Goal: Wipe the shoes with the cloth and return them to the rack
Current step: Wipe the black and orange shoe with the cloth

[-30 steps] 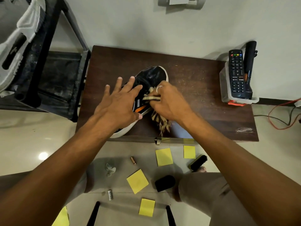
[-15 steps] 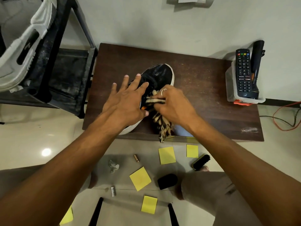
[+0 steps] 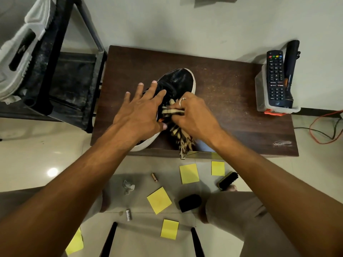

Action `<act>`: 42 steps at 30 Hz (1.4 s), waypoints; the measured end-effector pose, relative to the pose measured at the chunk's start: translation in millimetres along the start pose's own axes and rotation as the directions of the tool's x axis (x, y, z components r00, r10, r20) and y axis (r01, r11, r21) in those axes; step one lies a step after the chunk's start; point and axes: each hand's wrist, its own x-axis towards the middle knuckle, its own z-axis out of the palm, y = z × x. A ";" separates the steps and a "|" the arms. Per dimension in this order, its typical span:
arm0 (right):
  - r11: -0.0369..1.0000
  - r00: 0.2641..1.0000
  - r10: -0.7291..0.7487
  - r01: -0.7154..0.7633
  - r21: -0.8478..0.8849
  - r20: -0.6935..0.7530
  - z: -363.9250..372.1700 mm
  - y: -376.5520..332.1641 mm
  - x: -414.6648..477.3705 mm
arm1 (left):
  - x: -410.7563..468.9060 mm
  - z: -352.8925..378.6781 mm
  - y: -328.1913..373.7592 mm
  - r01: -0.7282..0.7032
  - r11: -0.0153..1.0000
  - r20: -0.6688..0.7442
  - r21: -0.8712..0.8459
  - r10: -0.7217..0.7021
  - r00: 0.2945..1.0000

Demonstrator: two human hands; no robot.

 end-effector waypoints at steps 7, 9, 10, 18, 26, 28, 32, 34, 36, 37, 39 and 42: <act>0.965 0.985 0.085 -0.118 -0.235 -0.148 -21.6 21.1 22.0 | -1.9 -7.5 -0.4 -0.030 1.000 0.082 -0.009 0.030 0.996; 0.958 0.989 0.053 -0.090 -0.272 -0.139 -22.2 20.9 20.1 | -2.0 -17.3 -6.4 -0.042 0.997 0.194 -0.071 0.055 0.979; 0.958 0.991 0.036 -0.072 -0.278 -0.132 -22.8 22.0 19.8 | -2.8 -23.2 -9.7 -0.033 0.992 0.259 -0.121 0.063 0.964; 0.959 0.979 -0.201 0.204 -0.197 0.032 -11.4 18.0 10.5 | -1.3 -19.7 -6.3 -0.039 0.992 0.258 -0.124 0.070 0.964; 0.912 0.909 -0.378 0.398 -0.098 0.174 3.8 0.7 -1.4 | 1.6 -16.8 -10.0 -0.051 0.991 0.252 -0.126 0.082 0.964; 0.900 0.916 -0.369 0.394 -0.187 0.155 -1.6 0.2 0.2 | 1.5 -16.2 -11.2 -0.061 0.992 0.256 -0.112 0.088 0.963; 0.943 0.987 -0.161 0.160 -0.291 0.020 -23.0 17.1 15.5 | -0.9 -15.7 -9.3 -0.072 0.994 0.247 -0.084 0.091 0.965; 0.947 0.994 -0.103 0.087 -0.310 -0.036 -25.9 22.2 19.9 | -1.6 -15.3 -8.7 -0.070 0.994 0.233 -0.087 0.088 0.968; 0.944 0.992 -0.128 0.119 -0.307 -0.008 -19.8 19.4 19.1 | -1.0 -14.0 -9.1 -0.065 0.994 0.222 -0.092 0.084 0.971; 0.951 0.989 -0.147 0.148 -0.270 0.027 -15.2 17.4 16.7 | -0.6 -13.1 -8.8 -0.062 0.993 0.222 -0.096 0.082 0.972; 0.968 0.976 -0.190 0.204 -0.145 0.102 -7.3 10.8 9.4 | 0.5 -11.9 -8.2 -0.055 0.994 0.221 -0.095 0.075 0.972; 0.955 0.941 -0.291 0.297 -0.006 0.172 0.9 -1.1 -3.3 | 2.2 -11.7 -7.7 -0.045 0.995 0.224 -0.094 0.066 0.972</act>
